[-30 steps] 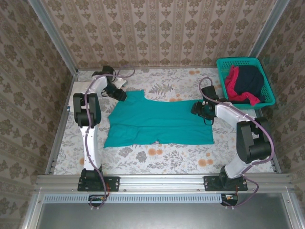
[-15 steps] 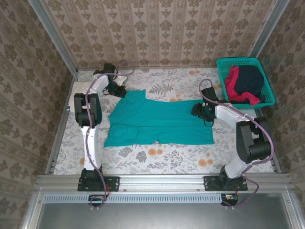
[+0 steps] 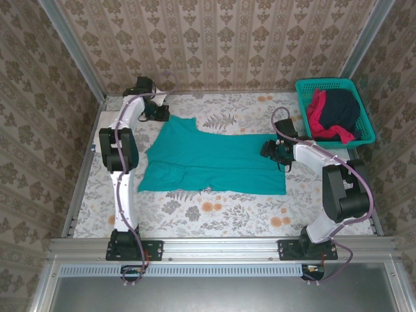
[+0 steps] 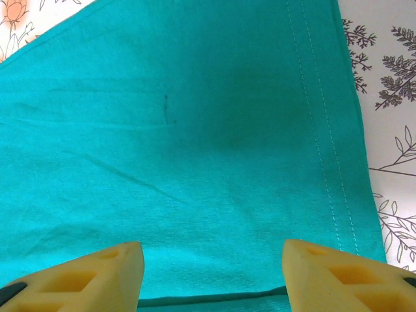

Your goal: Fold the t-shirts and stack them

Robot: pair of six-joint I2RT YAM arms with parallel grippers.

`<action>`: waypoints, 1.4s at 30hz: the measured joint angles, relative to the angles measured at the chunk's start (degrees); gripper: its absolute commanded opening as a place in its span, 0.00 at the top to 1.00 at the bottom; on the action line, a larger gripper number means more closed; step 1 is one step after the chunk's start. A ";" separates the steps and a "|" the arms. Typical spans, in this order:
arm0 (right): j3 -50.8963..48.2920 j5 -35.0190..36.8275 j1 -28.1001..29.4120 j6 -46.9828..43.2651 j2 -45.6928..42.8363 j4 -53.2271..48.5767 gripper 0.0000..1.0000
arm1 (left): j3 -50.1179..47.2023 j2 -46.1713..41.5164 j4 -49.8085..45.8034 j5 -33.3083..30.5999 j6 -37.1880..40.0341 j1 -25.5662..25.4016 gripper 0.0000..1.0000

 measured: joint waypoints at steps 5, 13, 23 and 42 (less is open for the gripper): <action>0.00 0.00 0.00 0.02 -0.11 -0.04 0.41 | 0.00 0.90 0.20 0.66 -2.80 0.28 0.53; 0.00 0.00 0.00 0.04 -1.05 -0.02 0.41 | -2.36 0.92 0.20 0.24 -0.70 1.79 0.54; 0.00 -0.04 0.02 0.09 -1.05 0.15 0.41 | 2.25 5.33 -2.86 0.00 3.06 0.33 0.61; -0.15 0.02 -0.02 0.07 -1.05 0.13 0.41 | 6.21 7.82 -7.28 -4.04 6.05 -1.66 1.00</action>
